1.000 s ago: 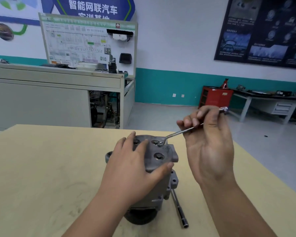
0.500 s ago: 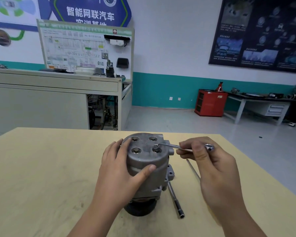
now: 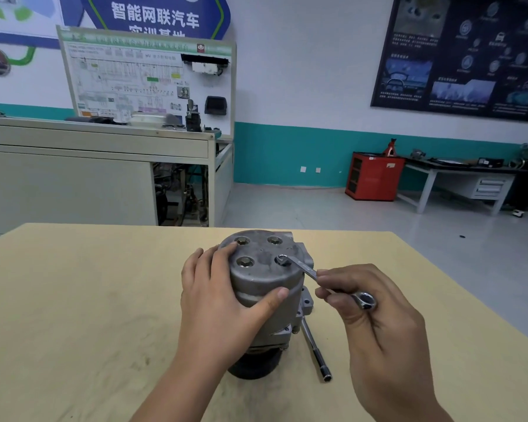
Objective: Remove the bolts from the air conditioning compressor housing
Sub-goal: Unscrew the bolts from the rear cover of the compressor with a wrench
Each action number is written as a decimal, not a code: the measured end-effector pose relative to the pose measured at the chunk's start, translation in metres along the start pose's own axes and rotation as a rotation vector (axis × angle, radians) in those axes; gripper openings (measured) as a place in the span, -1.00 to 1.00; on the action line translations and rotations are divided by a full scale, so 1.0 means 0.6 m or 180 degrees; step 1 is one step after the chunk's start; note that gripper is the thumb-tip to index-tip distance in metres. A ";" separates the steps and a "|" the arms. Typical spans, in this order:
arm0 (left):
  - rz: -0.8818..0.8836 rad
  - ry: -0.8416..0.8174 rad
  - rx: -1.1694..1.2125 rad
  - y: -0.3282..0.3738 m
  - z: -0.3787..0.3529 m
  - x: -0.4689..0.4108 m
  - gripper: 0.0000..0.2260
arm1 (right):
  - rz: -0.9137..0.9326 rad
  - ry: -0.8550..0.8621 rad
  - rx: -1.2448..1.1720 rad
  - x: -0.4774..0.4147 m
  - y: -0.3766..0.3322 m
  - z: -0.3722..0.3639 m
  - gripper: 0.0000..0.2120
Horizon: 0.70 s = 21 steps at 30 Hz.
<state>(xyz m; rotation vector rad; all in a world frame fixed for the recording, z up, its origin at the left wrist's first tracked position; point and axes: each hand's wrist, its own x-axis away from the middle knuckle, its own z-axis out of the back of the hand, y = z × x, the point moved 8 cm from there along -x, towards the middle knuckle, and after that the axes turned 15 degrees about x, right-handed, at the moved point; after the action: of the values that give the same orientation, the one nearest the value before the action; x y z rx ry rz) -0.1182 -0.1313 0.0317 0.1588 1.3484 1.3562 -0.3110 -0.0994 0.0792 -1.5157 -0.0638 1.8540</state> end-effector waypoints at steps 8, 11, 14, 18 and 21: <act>-0.0130 0.0150 0.0159 -0.001 0.003 0.000 -0.16 | 0.0308 -0.0378 -0.0233 -0.006 0.008 -0.003 -0.71; -0.0167 0.0203 0.0215 -0.002 0.003 0.001 -0.17 | 0.0277 -0.0485 -0.0333 -0.010 0.015 -0.001 -0.71; -0.0172 0.0227 0.0238 -0.003 0.002 0.001 -0.18 | 0.0326 -0.0556 -0.0280 -0.009 0.015 -0.002 -0.70; -0.0209 0.0279 0.0287 -0.001 0.002 0.003 -0.19 | 0.0620 -0.0511 0.0003 -0.007 0.000 -0.005 -0.67; -0.0220 0.0285 0.0258 0.000 0.001 0.003 -0.19 | 0.0850 -0.0442 0.0188 -0.004 -0.014 -0.010 -0.62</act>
<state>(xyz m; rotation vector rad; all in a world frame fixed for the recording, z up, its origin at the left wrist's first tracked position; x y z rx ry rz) -0.1184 -0.1297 0.0311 0.1061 1.4717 1.2643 -0.3016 -0.0969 0.0833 -1.4078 0.1338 2.1510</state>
